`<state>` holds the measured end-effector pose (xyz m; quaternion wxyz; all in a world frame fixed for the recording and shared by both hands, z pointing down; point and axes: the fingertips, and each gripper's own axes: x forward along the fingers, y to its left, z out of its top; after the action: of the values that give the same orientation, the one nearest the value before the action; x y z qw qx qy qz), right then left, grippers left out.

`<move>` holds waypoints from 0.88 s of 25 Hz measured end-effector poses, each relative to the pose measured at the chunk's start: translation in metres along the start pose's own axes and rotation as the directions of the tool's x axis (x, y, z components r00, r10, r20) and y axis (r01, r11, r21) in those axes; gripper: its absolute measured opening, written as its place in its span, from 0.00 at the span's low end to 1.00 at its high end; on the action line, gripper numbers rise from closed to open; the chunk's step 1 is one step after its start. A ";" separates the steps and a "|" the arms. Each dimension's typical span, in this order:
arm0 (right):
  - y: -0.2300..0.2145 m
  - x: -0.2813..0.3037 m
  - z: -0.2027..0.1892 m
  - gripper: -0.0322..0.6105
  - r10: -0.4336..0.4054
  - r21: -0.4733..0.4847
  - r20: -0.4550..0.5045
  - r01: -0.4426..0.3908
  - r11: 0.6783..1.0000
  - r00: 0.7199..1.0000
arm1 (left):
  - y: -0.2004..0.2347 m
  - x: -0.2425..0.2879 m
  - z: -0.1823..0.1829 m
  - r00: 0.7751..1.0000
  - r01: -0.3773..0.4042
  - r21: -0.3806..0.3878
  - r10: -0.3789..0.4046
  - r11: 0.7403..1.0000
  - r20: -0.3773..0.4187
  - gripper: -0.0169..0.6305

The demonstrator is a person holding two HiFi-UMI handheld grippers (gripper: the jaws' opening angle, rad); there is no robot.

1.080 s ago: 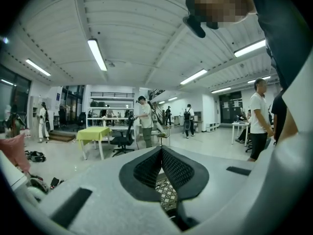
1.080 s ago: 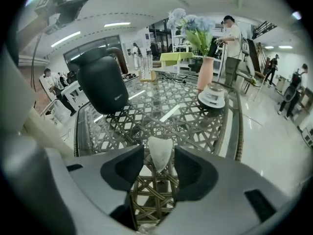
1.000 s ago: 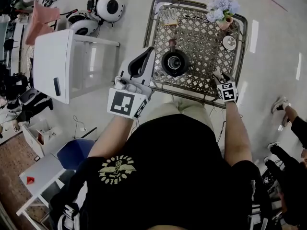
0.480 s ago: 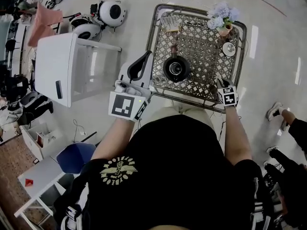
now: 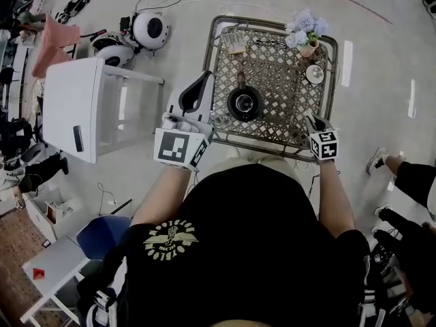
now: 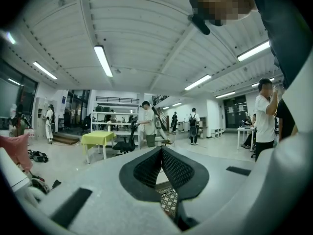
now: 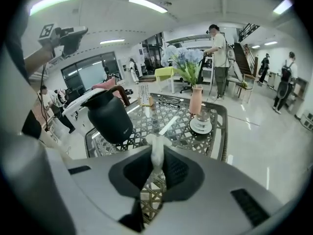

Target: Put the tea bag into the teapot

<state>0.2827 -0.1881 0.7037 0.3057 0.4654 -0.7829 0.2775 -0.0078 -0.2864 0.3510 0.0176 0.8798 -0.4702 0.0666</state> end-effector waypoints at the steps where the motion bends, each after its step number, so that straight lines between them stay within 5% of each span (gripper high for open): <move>1: 0.001 -0.005 0.005 0.12 -0.004 0.001 0.014 0.004 1.000 1.000 | 0.002 -0.001 0.001 1.000 0.000 -0.001 0.000 1.000 0.004 0.02; 14: 0.020 -0.087 0.101 0.12 -0.008 -0.023 0.276 0.015 1.000 0.961 | -0.002 0.006 0.020 0.999 0.001 -0.022 0.000 1.000 0.051 0.02; 22: 0.027 -0.160 0.165 0.12 -0.010 -0.032 0.548 0.033 0.999 0.836 | -0.008 0.010 0.033 0.996 -0.049 -0.011 0.050 0.999 0.073 0.02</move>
<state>0.2827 -0.2058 0.4730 0.0814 0.5280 -0.8377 0.1136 0.0074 -0.2939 0.3199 0.0029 0.8697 -0.4925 0.0325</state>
